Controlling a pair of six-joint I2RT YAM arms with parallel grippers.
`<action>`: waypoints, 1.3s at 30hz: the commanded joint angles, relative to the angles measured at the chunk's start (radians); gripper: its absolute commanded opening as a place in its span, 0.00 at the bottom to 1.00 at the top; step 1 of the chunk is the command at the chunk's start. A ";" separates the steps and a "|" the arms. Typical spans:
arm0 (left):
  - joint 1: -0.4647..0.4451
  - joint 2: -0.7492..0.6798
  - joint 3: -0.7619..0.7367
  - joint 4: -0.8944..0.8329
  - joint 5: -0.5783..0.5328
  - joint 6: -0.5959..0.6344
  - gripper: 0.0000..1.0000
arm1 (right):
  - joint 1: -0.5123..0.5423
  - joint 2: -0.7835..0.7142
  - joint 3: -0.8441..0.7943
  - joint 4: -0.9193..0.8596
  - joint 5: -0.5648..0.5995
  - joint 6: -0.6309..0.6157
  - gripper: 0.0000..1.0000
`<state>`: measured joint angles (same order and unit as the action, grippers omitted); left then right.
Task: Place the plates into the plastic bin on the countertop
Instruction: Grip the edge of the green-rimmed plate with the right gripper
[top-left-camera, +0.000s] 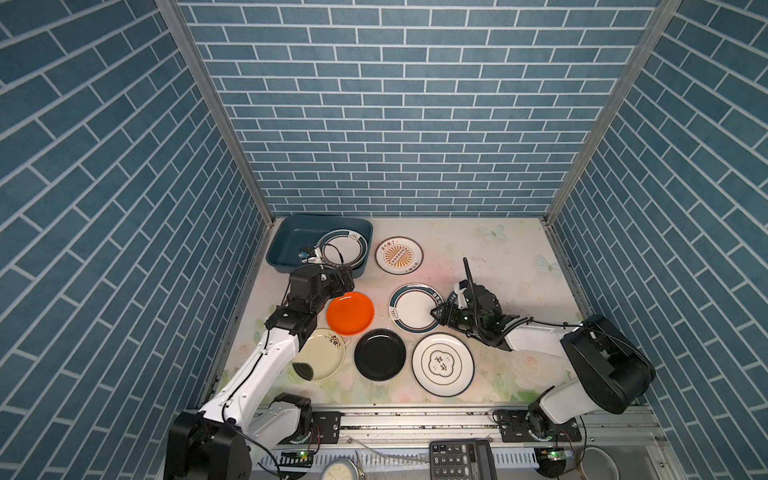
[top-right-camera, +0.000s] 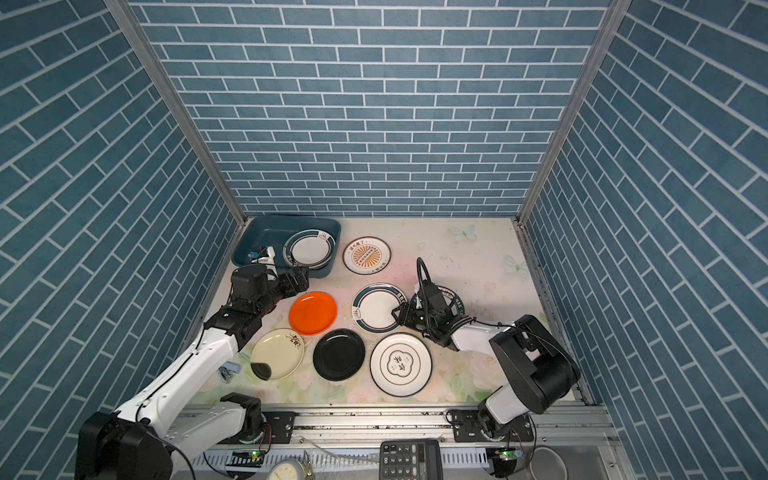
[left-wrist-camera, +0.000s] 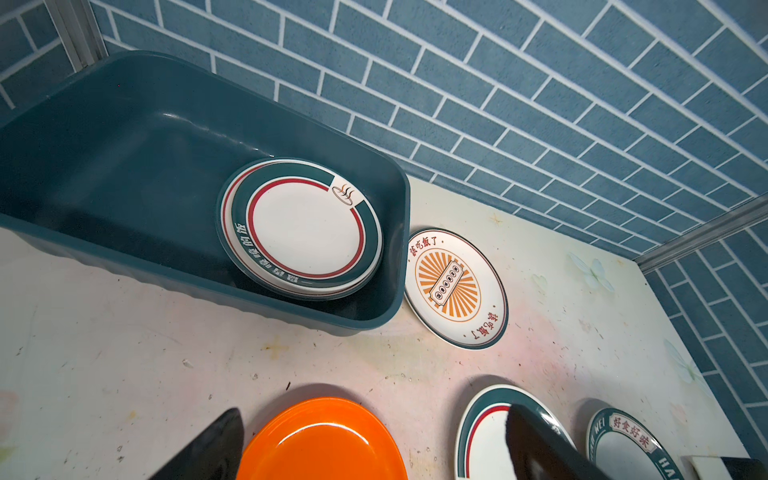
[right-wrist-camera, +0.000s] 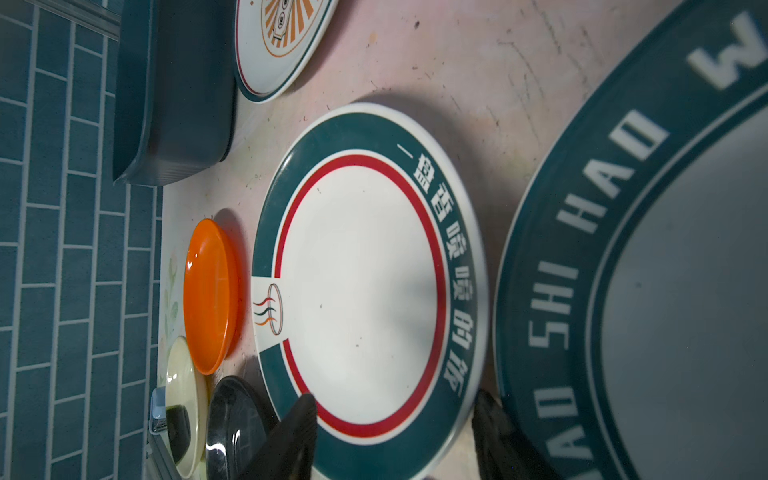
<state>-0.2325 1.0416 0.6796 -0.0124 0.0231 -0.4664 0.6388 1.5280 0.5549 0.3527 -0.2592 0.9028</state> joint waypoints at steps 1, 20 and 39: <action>-0.002 -0.007 -0.011 0.022 0.000 -0.009 1.00 | 0.006 0.024 0.036 0.020 -0.009 0.033 0.60; -0.002 0.064 0.015 0.010 0.024 -0.017 1.00 | 0.005 0.120 0.082 0.011 -0.028 0.037 0.45; -0.002 0.091 0.044 -0.011 0.046 -0.026 0.99 | 0.005 0.104 0.086 -0.013 0.017 0.046 0.03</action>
<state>-0.2325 1.1439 0.7010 -0.0109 0.0574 -0.4873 0.6399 1.6428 0.6468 0.3897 -0.2817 0.9638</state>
